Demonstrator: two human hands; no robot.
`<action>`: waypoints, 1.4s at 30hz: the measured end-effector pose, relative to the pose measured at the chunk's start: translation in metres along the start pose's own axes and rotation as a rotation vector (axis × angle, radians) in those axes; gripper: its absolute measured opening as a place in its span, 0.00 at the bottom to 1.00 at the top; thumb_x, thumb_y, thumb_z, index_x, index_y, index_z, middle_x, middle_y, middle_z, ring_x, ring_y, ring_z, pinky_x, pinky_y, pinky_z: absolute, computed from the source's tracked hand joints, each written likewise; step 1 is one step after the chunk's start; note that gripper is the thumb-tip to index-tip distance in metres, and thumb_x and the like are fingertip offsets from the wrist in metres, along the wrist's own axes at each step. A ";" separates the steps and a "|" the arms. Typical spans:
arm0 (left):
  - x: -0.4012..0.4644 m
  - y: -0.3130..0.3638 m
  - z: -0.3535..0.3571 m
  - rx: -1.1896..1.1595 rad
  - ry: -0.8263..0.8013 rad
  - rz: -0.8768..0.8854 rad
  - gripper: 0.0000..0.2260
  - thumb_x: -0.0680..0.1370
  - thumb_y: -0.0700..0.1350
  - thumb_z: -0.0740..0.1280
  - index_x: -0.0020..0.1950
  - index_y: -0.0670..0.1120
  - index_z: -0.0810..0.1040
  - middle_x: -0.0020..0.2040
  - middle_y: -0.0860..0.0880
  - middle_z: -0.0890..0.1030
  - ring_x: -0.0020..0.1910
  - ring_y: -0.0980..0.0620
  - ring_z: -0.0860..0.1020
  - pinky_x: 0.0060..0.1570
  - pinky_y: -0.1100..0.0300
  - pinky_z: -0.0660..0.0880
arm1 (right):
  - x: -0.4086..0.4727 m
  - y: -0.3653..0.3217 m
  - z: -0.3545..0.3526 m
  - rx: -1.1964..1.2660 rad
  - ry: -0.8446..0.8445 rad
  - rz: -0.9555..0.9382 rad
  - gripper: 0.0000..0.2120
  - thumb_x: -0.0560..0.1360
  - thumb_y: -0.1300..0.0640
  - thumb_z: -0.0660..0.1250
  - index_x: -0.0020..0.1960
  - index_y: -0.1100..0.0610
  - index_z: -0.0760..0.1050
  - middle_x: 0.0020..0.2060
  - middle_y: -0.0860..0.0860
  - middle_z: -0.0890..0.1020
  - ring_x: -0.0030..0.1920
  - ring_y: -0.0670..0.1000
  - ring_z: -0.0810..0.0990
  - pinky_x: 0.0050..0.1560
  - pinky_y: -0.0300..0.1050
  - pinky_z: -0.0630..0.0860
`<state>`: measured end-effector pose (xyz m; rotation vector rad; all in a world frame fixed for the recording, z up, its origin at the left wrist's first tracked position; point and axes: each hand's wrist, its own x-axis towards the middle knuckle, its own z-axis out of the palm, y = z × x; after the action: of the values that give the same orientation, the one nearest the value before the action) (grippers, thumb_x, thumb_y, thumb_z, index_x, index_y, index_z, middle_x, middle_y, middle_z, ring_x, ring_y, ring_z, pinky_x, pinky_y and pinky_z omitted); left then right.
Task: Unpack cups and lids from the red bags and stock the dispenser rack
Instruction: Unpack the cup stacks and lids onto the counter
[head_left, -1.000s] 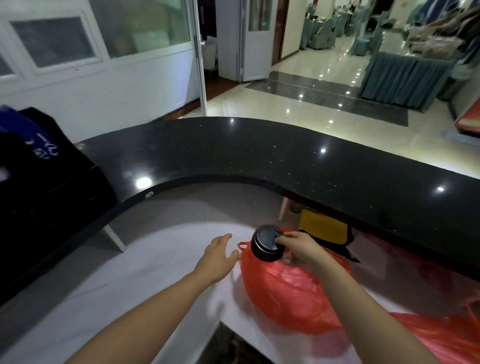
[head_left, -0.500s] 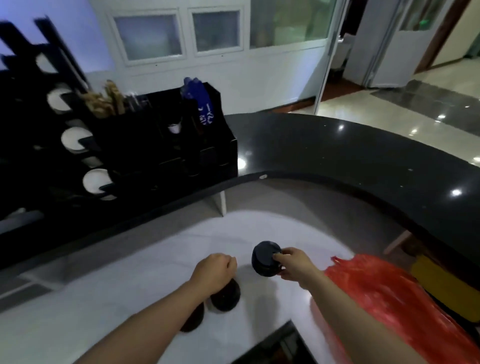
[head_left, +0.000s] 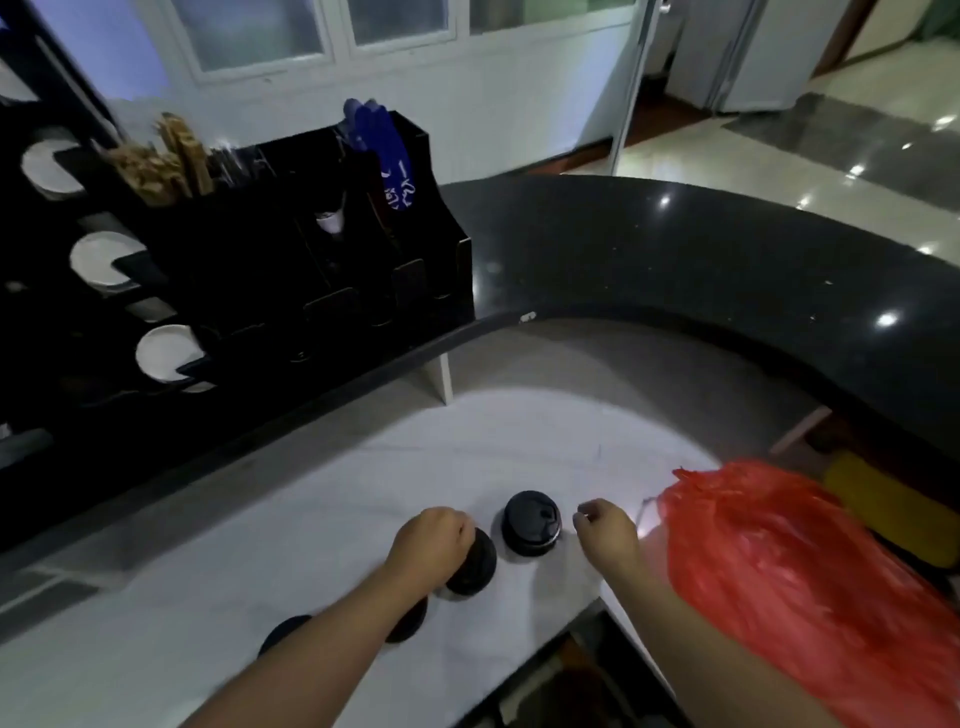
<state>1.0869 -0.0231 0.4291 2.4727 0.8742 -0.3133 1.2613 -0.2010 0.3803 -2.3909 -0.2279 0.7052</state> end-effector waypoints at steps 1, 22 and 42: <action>0.006 0.008 0.003 -0.009 0.004 0.056 0.16 0.81 0.45 0.58 0.32 0.47 0.65 0.35 0.50 0.71 0.36 0.49 0.71 0.36 0.55 0.66 | -0.002 0.004 -0.008 0.026 0.029 0.006 0.12 0.77 0.62 0.65 0.59 0.59 0.81 0.57 0.54 0.84 0.52 0.54 0.82 0.47 0.38 0.69; -0.075 0.376 0.146 -0.158 -0.215 1.134 0.12 0.80 0.41 0.65 0.63 0.50 0.80 0.45 0.54 0.86 0.48 0.49 0.82 0.49 0.53 0.76 | -0.224 0.236 -0.283 0.352 0.873 0.221 0.16 0.78 0.56 0.64 0.33 0.57 0.66 0.28 0.50 0.69 0.32 0.47 0.66 0.34 0.45 0.64; -0.218 0.579 0.293 0.124 -0.231 0.796 0.15 0.81 0.58 0.64 0.48 0.49 0.84 0.46 0.50 0.85 0.51 0.47 0.81 0.52 0.48 0.78 | -0.324 0.468 -0.403 0.294 0.645 0.203 0.13 0.75 0.52 0.62 0.33 0.53 0.69 0.27 0.46 0.74 0.29 0.44 0.70 0.33 0.45 0.68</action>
<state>1.2748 -0.6801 0.4772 2.5964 -0.2514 -0.3551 1.2008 -0.8860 0.4979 -2.2364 0.3677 0.0180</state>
